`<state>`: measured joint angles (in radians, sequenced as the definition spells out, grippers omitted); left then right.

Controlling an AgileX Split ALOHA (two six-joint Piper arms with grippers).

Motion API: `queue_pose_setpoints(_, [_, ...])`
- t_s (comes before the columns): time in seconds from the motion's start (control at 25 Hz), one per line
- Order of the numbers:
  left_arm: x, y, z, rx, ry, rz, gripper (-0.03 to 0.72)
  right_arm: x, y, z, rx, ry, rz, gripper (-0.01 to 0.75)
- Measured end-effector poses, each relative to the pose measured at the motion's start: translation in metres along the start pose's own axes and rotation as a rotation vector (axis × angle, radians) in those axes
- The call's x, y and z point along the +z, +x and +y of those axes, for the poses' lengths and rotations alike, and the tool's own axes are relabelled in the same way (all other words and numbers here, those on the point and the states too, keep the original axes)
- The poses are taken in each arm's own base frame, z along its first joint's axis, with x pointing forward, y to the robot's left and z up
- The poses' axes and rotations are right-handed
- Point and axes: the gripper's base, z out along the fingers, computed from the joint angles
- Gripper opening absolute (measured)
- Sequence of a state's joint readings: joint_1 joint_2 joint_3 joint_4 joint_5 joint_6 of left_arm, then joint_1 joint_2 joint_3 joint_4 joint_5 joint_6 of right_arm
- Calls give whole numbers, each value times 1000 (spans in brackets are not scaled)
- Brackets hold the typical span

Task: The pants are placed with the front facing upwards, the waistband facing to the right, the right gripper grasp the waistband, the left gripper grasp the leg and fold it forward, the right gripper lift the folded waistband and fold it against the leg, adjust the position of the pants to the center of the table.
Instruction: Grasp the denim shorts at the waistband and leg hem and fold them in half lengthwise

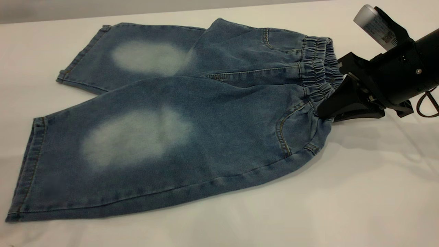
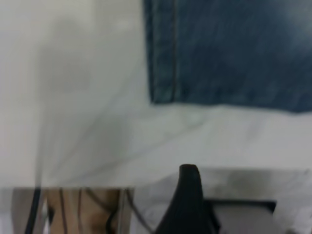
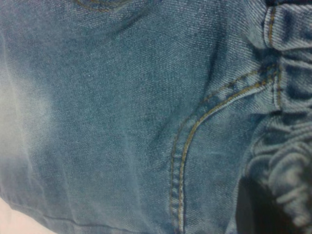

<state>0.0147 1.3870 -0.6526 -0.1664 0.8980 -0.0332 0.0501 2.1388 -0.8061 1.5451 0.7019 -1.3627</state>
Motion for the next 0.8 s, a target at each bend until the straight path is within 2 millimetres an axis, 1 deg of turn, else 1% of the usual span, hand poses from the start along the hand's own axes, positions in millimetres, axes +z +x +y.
queue_pose_setpoints(0.32, [5,0,8,144,-79,2,557,0,1,0,-16,3,10,40])
queue_pose_setpoints(0.52, [6,-8,9,224,-94,-72,557,0,2,-1,-30,6,17,40])
queue_pose_setpoints(0.68, [18,-19,9,251,-97,-106,557,0,2,-1,-42,9,19,40])
queue_pose_setpoints(0.8, [35,-22,8,277,-98,-34,557,0,2,-1,-56,10,19,40])
